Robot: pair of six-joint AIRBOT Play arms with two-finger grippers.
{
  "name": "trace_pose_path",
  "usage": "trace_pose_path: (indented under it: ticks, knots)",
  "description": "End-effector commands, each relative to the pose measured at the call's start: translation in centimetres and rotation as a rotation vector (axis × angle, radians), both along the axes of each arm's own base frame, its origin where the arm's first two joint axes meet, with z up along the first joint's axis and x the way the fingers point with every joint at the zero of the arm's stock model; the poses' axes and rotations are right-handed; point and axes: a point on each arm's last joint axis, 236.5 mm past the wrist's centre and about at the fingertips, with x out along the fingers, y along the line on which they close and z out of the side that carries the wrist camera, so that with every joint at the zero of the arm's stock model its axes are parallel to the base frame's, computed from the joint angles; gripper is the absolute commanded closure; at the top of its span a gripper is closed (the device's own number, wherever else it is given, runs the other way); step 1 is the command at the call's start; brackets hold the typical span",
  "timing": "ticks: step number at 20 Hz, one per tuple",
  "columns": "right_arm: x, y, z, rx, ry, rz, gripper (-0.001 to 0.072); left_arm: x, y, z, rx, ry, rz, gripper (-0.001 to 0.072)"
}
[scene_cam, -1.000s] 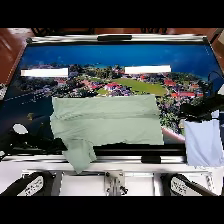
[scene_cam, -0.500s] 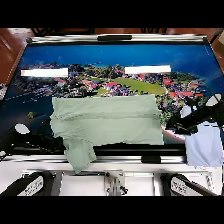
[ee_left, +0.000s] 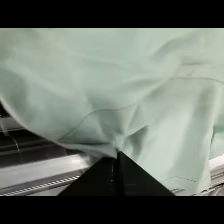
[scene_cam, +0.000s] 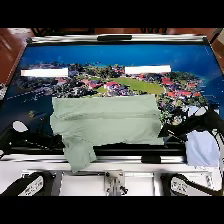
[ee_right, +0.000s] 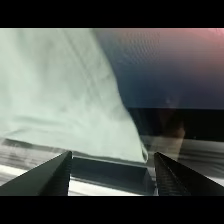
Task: Fold the shirts.
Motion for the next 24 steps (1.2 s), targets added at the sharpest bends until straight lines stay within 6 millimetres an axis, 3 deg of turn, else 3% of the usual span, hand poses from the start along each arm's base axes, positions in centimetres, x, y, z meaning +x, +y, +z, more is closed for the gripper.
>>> trace_pose_path:
  ticks: [1,2,5,7,9,11,14,16,20,24]
  knots:
    - [0.4,1.2,-1.3,-0.003,-0.017,0.002,0.0087,0.6,0.1,0.6,0.005,-0.029,0.001,0.0672]
    - [0.6,1.6,-1.5,-0.012,-0.021,0.011,0.0089,0.5,0.1,0.7,0.005,-0.029,0.003,0.0672]
    - [0.4,2.7,-1.7,-0.010,-0.016,0.047,0.0237,0.5,0.1,0.8,0.005,-0.031,0.003,0.0672]
    - [0.0,3.1,-1.5,0.000,-0.002,0.066,0.0637,0.7,0.3,0.9,0.014,-0.039,-0.003,0.0671]
    - [0.0,3.2,-1.0,0.020,-0.024,0.118,0.0635,1.7,0.6,1.7,0.021,-0.089,-0.052,0.0672]
    - [1.4,2.8,0.4,0.009,-0.101,0.164,0.0636,3.7,1.7,3.3,0.066,-0.152,-0.075,0.0672]
    - [6.8,2.2,3.3,-0.055,-0.321,0.141,0.0636,8.1,4.0,6.7,0.167,-0.290,-0.092,0.0672]
    - [10.0,2.6,4.7,-0.087,-0.421,0.154,0.0636,10.9,4.2,8.4,0.170,-0.349,-0.063,0.0672]
    - [16.1,3.0,6.6,-0.131,-0.567,0.104,0.0636,15.7,4.8,9.2,0.162,-0.365,-0.055,0.0672]
    - [19.2,2.4,5.6,-0.148,-0.550,0.059,0.0636,20.6,5.6,8.6,0.156,-0.339,-0.019,0.0672]
